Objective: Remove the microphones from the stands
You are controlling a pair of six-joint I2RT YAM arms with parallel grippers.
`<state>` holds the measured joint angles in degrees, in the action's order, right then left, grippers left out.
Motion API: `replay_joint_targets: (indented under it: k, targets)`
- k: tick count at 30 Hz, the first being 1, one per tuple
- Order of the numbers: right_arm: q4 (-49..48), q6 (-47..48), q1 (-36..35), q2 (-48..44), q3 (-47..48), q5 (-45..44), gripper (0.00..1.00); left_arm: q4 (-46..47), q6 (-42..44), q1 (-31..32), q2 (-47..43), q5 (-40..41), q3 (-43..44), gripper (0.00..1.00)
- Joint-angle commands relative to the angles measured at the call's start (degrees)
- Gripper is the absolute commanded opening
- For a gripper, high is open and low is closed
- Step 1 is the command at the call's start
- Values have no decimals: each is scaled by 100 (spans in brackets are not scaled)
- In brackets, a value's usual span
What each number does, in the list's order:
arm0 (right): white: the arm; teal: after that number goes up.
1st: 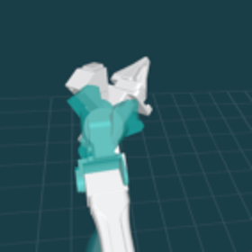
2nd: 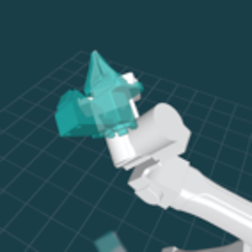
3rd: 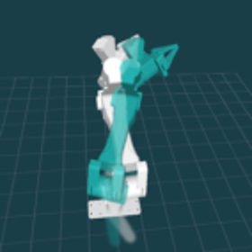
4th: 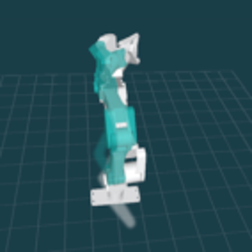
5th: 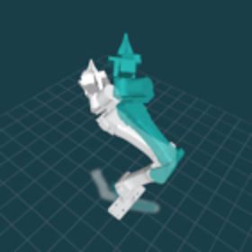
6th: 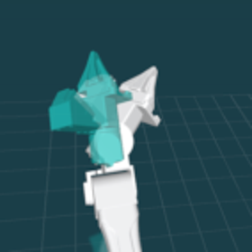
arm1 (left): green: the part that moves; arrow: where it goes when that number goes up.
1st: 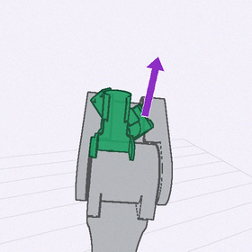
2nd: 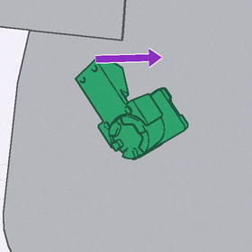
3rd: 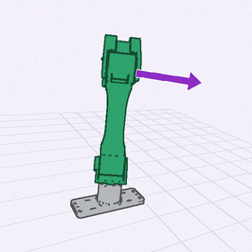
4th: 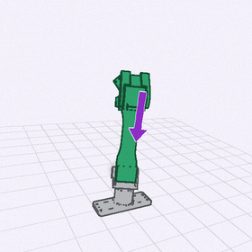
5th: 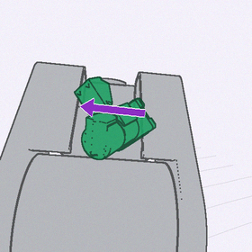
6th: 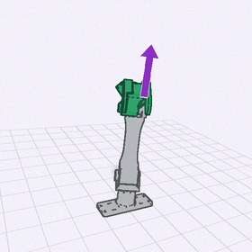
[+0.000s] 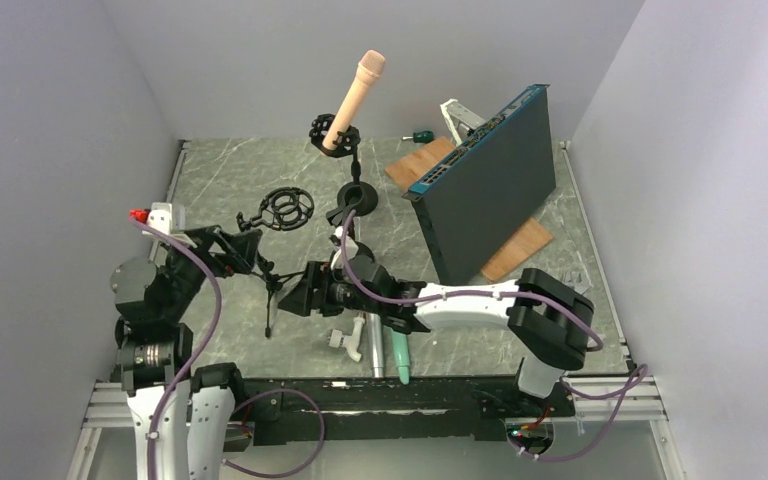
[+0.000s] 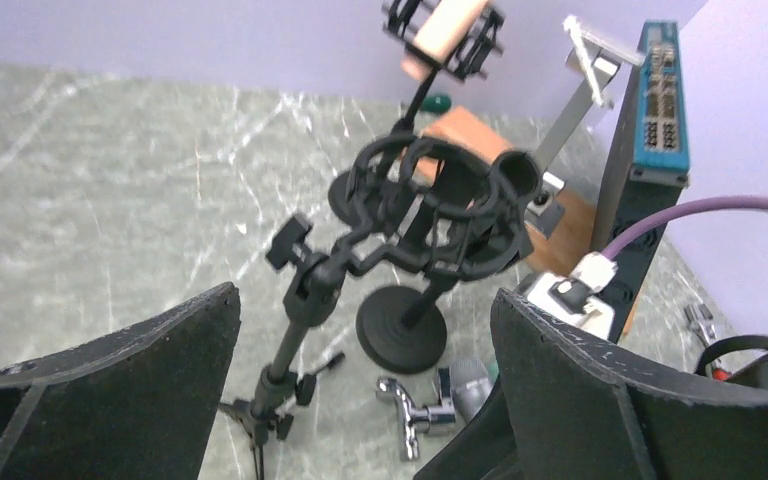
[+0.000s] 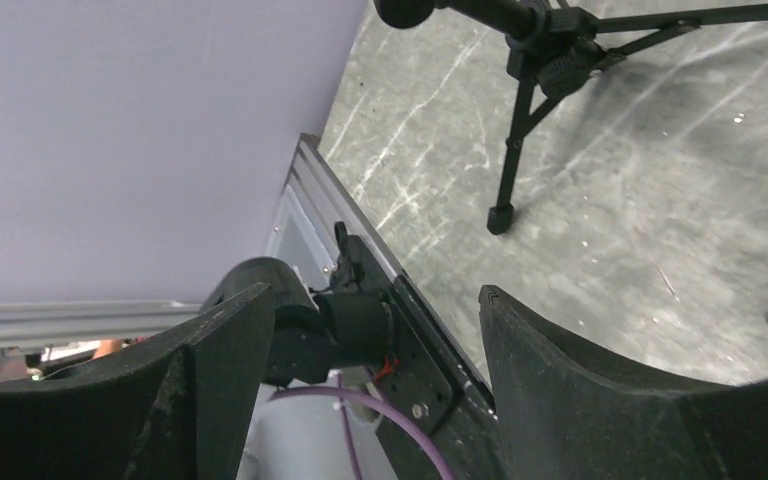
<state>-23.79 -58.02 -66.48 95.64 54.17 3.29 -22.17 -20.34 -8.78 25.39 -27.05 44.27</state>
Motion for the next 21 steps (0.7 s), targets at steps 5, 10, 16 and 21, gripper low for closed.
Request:
replay_joint_targets:
  k: [5,10,16,21]
  targets:
    - [-717,-315,52,599,787,-298,71,444,519,5,765,63,1405,99]
    - [-743,-89,56,929,1031,-710,70,585,662,11,1808,-750,1939,95]
    - [-879,389,57,1218,1203,-1230,70,899,946,133,1859,-712,1412,94]
    - [-1288,866,56,1256,1171,-1534,66,1011,1599,679,1496,40,1045,96]
